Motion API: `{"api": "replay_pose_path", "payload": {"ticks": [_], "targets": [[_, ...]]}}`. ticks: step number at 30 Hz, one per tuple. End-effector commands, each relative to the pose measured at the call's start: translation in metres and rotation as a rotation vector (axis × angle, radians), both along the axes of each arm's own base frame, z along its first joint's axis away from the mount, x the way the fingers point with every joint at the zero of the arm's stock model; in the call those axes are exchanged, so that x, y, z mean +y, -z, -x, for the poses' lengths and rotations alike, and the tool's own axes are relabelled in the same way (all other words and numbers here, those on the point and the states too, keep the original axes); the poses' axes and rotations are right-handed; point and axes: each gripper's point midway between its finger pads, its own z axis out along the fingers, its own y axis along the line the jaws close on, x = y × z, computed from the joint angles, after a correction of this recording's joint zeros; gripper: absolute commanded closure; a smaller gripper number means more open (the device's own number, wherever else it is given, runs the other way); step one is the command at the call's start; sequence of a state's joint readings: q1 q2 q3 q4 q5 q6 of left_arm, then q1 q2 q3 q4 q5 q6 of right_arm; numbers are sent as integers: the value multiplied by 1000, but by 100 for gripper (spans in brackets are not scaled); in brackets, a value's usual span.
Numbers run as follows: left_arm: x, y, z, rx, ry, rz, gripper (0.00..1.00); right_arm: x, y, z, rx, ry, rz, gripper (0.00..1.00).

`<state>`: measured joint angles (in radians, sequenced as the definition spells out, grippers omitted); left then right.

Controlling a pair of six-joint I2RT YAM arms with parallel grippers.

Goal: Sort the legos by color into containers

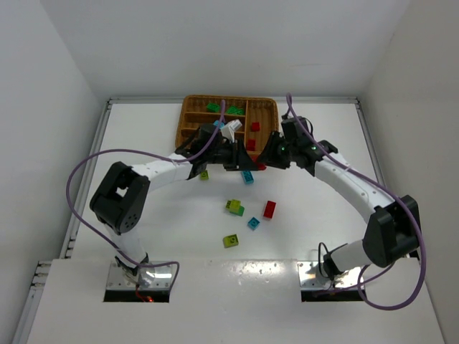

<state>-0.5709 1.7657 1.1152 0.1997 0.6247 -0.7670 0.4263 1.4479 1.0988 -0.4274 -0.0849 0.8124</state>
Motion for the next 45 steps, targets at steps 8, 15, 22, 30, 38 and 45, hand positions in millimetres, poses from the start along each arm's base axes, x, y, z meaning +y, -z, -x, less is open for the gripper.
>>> {"api": "replay_pose_path", "payload": {"ticks": [8, 15, 22, 30, 38, 45], "targets": [[22, 41, -9, 33, -52, -133, 100, -3, -34, -10, -95, 14, -14, 90], [40, 50, -9, 25, -56, -174, 100, 0, -51, -21, -136, 15, -18, 90], [52, 51, -4, 13, -37, -193, 100, 12, -49, -46, -145, 21, -30, 90], [85, 42, -10, 35, -127, -192, 100, 15, -39, -97, -166, 83, -13, 90], [109, 8, -32, -2, -257, -261, 100, -4, -10, -156, -148, 190, 122, 89], [101, -21, -56, -33, -285, -234, 100, -11, 10, -193, -116, 236, 185, 58]]}}
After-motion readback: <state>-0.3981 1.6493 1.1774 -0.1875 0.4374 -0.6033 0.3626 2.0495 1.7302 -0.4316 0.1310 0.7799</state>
